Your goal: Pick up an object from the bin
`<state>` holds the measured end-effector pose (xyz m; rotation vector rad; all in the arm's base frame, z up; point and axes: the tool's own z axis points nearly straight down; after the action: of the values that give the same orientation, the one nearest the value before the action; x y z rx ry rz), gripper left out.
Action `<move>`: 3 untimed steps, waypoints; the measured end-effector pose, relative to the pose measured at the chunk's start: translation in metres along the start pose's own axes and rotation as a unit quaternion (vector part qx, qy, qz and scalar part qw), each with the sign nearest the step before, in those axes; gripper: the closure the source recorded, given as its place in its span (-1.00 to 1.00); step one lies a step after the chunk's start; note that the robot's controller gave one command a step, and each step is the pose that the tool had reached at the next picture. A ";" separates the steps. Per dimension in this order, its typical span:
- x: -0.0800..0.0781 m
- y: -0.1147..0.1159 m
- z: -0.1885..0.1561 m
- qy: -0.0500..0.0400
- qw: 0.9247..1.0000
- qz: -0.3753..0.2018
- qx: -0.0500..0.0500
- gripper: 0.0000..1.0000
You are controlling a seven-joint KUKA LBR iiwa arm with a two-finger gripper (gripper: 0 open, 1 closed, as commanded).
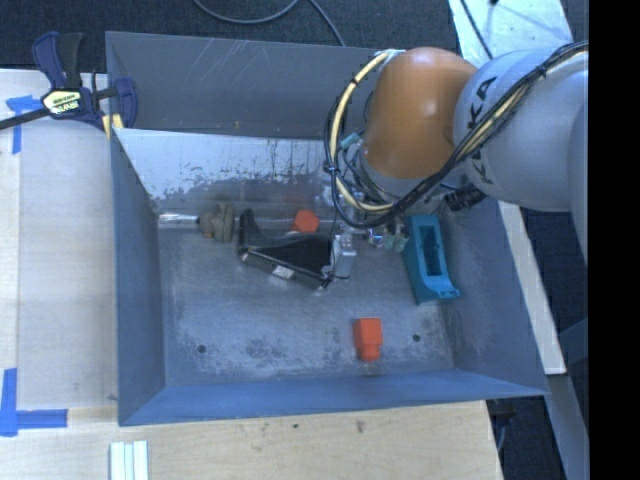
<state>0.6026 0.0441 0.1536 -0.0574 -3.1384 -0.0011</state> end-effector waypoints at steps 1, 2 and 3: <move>0.000 0.007 0.009 -0.003 0.999 0.040 0.000 -1.00; 0.002 0.008 0.038 -0.004 0.995 0.103 -0.001 -1.00; -0.001 0.013 0.054 -0.003 0.999 0.051 0.001 -1.00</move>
Offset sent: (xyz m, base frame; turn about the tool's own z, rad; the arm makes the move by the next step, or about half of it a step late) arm -0.0059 0.0037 -0.0756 0.1010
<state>0.6044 0.0571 0.0995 -0.2181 -3.1371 0.0014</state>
